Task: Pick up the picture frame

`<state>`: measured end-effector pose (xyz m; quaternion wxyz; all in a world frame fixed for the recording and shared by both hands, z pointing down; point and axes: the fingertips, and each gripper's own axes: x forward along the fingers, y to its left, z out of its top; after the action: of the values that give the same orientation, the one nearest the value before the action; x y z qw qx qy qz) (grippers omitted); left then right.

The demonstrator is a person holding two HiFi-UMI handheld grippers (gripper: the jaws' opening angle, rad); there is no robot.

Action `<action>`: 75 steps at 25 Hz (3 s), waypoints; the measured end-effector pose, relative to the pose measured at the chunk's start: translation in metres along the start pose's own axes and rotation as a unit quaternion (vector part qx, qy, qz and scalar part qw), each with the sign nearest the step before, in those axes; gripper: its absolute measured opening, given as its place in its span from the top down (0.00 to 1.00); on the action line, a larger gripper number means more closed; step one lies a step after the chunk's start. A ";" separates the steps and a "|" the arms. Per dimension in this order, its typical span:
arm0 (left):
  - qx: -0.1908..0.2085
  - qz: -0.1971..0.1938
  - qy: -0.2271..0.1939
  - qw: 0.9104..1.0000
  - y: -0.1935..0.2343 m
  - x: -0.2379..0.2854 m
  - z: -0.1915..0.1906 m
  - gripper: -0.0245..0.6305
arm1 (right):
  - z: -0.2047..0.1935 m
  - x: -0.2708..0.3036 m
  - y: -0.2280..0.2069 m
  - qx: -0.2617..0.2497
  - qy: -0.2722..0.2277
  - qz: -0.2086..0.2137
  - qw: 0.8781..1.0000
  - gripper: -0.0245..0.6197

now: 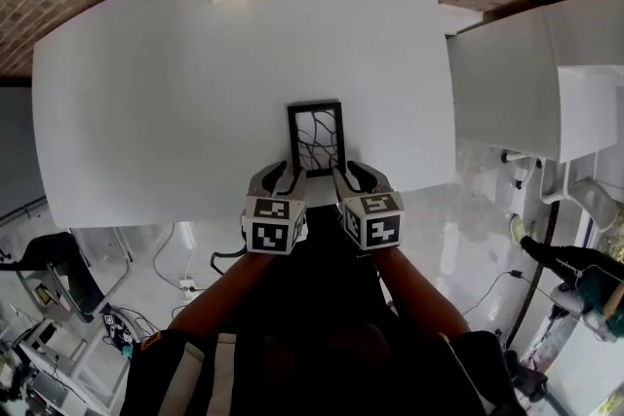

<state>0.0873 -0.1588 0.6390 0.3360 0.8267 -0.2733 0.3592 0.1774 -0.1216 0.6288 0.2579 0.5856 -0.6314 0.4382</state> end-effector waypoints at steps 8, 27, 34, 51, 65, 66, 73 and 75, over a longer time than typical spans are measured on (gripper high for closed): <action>-0.004 0.010 0.009 1.000 0.003 0.010 0.000 0.75 | -0.001 0.009 -0.009 0.027 0.011 0.003 1.000 0.78; -0.016 0.004 0.018 1.000 0.000 0.021 -0.002 0.75 | -0.006 0.020 -0.008 0.040 0.027 0.034 0.998 0.77; -0.027 0.002 0.014 1.000 0.002 0.022 -0.003 0.77 | -0.004 0.022 -0.007 0.046 0.035 0.052 0.997 0.77; 0.024 0.013 -0.086 0.996 -0.006 -0.026 0.062 0.80 | 0.056 -0.028 0.013 0.000 -0.056 0.019 0.998 0.78; 0.069 -0.008 -0.191 0.979 -0.017 -0.112 0.097 0.80 | 0.091 -0.103 0.068 -0.041 -0.163 -0.036 0.985 0.81; 0.073 -0.009 -0.196 0.978 -0.017 -0.117 0.097 0.80 | 0.091 -0.108 0.072 -0.042 -0.169 -0.040 0.984 0.82; 0.104 -0.017 -0.224 0.969 -0.020 -0.155 0.089 0.80 | 0.078 -0.133 0.099 -0.031 -0.208 -0.074 0.975 0.82; 0.112 -0.023 -0.225 0.968 -0.023 -0.161 0.082 0.80 | 0.070 -0.140 0.104 -0.024 -0.215 -0.082 0.973 0.82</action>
<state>0.0414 -0.1721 0.4630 0.1789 0.9249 -0.2804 0.1843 0.1150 -0.1165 0.4515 0.1650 0.7096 -0.6322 0.2637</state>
